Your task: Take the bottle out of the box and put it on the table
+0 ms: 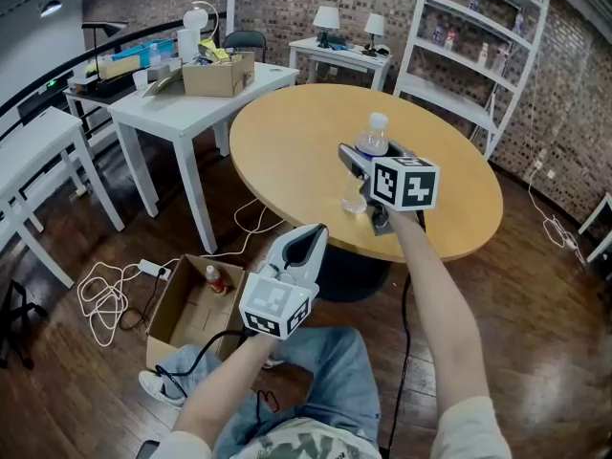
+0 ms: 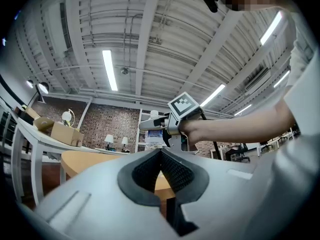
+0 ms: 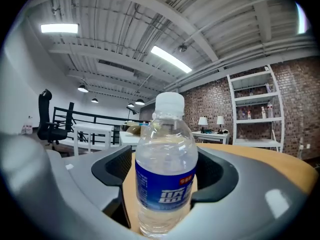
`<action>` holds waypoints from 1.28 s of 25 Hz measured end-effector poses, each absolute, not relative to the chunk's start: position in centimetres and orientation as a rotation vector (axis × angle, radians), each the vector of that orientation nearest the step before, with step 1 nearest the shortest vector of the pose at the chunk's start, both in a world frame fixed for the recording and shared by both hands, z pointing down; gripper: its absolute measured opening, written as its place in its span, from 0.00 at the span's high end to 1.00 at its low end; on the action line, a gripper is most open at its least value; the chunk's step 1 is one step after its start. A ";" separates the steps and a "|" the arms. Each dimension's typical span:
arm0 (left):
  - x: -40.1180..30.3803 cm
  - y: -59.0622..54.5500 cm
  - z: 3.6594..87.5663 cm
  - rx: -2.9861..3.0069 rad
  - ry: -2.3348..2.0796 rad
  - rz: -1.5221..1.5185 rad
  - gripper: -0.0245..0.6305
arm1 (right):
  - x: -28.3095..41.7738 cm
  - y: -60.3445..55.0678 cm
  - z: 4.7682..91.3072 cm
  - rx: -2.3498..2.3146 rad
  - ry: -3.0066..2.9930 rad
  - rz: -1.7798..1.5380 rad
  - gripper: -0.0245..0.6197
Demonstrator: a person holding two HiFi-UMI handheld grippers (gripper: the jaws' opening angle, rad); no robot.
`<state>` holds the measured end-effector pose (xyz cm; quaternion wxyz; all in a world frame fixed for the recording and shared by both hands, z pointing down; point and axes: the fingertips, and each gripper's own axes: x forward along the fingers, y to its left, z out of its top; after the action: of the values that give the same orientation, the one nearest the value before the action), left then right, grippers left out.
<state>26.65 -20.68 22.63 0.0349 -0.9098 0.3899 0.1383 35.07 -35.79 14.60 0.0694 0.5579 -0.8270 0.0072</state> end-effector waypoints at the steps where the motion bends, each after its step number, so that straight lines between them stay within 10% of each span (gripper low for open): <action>1: 26.7 -20.6 22.6 -2.796 1.198 0.425 0.96 | 35.0 -35.8 14.4 1.679 -2.492 0.010 0.37; 19: 26.5 -19.6 21.8 -2.809 1.200 0.454 0.96 | 36.1 -30.8 11.6 1.744 -2.452 -0.218 0.37; 32: 22.2 -17.8 21.0 -2.733 1.313 0.461 0.96 | 26.8 -20.6 13.6 1.607 -2.645 -0.434 0.58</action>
<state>22.18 -17.84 21.05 0.0375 -0.8905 0.4278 0.1503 26.82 -20.62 13.61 0.0082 0.5140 -0.8464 -0.1390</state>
